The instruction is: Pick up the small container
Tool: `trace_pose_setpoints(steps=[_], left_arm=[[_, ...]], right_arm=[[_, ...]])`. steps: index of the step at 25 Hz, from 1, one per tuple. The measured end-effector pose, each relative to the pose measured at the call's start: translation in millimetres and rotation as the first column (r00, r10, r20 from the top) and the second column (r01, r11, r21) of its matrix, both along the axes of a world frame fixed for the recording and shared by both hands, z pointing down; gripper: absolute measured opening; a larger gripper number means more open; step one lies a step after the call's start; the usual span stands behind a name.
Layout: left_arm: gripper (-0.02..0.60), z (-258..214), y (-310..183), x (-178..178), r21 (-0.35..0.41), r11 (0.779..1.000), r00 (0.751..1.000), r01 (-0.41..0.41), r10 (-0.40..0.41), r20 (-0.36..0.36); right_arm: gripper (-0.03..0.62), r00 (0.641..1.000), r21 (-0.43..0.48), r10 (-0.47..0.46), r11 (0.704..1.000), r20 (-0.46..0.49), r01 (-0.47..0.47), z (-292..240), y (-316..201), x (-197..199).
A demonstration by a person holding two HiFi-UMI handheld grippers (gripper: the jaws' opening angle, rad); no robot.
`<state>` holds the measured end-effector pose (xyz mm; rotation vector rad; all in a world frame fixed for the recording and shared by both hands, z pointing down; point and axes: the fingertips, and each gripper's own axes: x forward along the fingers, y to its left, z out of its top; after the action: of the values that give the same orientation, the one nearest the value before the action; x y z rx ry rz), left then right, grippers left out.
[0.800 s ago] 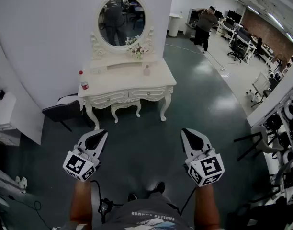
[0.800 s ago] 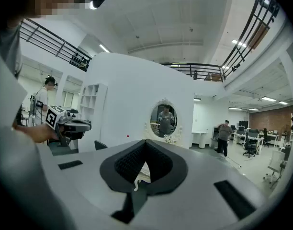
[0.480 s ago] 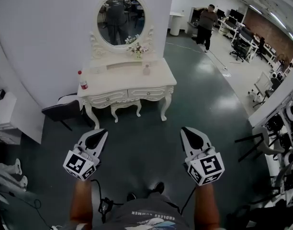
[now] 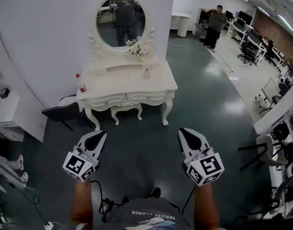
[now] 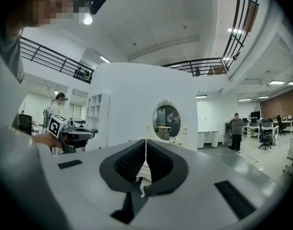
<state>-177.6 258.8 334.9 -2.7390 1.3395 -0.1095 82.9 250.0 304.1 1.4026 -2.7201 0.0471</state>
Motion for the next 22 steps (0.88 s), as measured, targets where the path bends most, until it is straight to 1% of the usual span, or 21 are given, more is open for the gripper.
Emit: trace_pose_setpoints(steps=[6,9,16,19,22], left_arm=[[0.017,4,-23,34,-0.002,0.999,0.999,0.038,-0.038,0.023],[0.017,6,-28,47,-0.008,0.999,0.998,0.052,-0.052,0.019],[0.017,9,-45,64,-0.024,0.998,0.998,0.050,-0.049,0.029],[0.017,13,-58,70,-0.030,0.999,0.999,0.028,-0.027,0.030],[0.017,15,-78,74,-0.030,1.000,1.000,-0.003,0.004,0.025]], right_arm=[[0.026,0.998,-0.018,-0.055,0.998,-0.005,0.055,9,-36,31],[0.026,0.997,-0.016,-0.075,0.997,-0.004,0.075,13,-46,41],[0.026,0.998,-0.038,-0.055,0.998,0.015,0.055,18,-62,61],[0.026,0.999,-0.054,-0.033,0.998,0.019,0.034,24,-70,65],[0.026,1.000,-0.050,-0.010,0.999,0.010,0.011,25,-81,68]])
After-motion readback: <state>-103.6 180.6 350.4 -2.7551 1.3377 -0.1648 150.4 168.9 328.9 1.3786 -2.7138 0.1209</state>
